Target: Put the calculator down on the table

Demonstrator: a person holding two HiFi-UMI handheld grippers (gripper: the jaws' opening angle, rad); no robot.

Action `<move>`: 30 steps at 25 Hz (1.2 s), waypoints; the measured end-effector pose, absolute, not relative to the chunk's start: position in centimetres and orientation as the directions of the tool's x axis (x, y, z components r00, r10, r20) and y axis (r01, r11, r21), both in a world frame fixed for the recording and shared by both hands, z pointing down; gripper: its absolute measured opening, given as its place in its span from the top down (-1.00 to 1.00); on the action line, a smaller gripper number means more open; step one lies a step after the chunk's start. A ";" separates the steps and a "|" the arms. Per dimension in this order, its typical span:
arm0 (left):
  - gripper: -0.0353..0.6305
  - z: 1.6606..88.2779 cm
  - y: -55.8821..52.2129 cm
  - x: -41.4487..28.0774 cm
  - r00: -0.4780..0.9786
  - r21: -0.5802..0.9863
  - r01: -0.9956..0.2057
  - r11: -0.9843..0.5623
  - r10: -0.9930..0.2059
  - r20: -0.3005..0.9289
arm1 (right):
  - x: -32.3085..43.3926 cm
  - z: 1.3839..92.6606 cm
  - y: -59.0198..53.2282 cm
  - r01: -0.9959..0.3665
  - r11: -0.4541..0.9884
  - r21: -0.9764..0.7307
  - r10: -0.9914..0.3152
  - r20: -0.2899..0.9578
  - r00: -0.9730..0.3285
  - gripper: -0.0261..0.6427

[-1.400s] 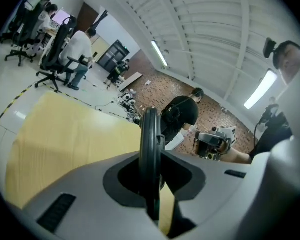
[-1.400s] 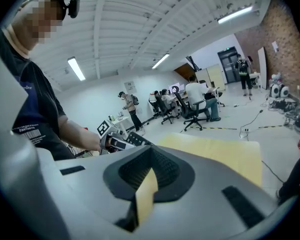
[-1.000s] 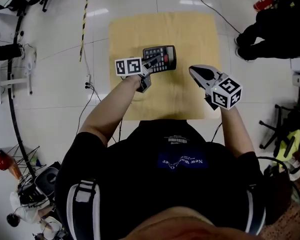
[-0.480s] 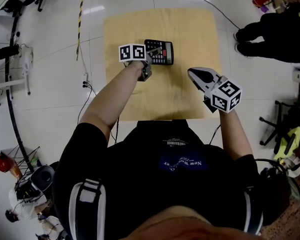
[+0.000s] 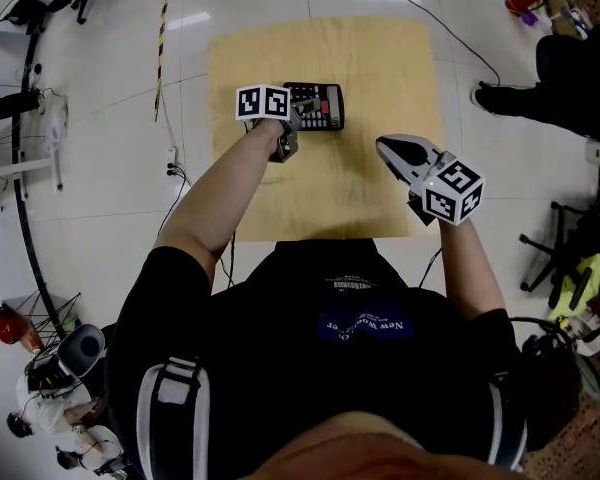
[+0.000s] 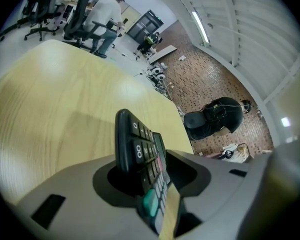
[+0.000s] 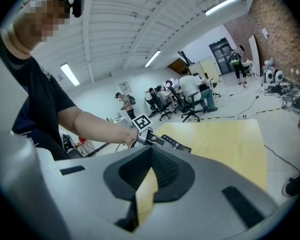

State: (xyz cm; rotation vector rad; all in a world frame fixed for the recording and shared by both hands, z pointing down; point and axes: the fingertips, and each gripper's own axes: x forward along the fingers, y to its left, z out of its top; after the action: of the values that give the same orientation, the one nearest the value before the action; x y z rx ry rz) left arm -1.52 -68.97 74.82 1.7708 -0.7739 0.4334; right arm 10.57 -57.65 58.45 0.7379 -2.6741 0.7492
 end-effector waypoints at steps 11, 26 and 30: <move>-0.06 74.8 -67.1 -2.1 0.653 0.587 -0.749 -0.308 -0.186 0.734 | 9.5 58.1 -56.7 -0.517 0.755 -0.405 -0.374 0.382 -0.845 0.96; -0.06 73.2 -65.4 -4.3 0.609 0.530 -0.732 -0.428 -0.064 0.790 | 9.2 56.9 -56.2 -0.505 0.770 -0.389 -0.362 0.385 -0.849 0.96; -0.06 73.0 -64.9 -6.4 0.590 0.519 -0.753 -0.404 -0.068 0.805 | 9.0 56.3 -56.1 -0.499 0.778 -0.381 -0.360 0.382 -0.852 0.96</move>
State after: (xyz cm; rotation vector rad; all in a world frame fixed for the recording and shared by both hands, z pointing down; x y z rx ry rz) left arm -6.37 -64.90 73.04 1.8488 -0.6646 0.8863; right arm 9.02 -56.07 56.34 0.6640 -2.6834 0.6933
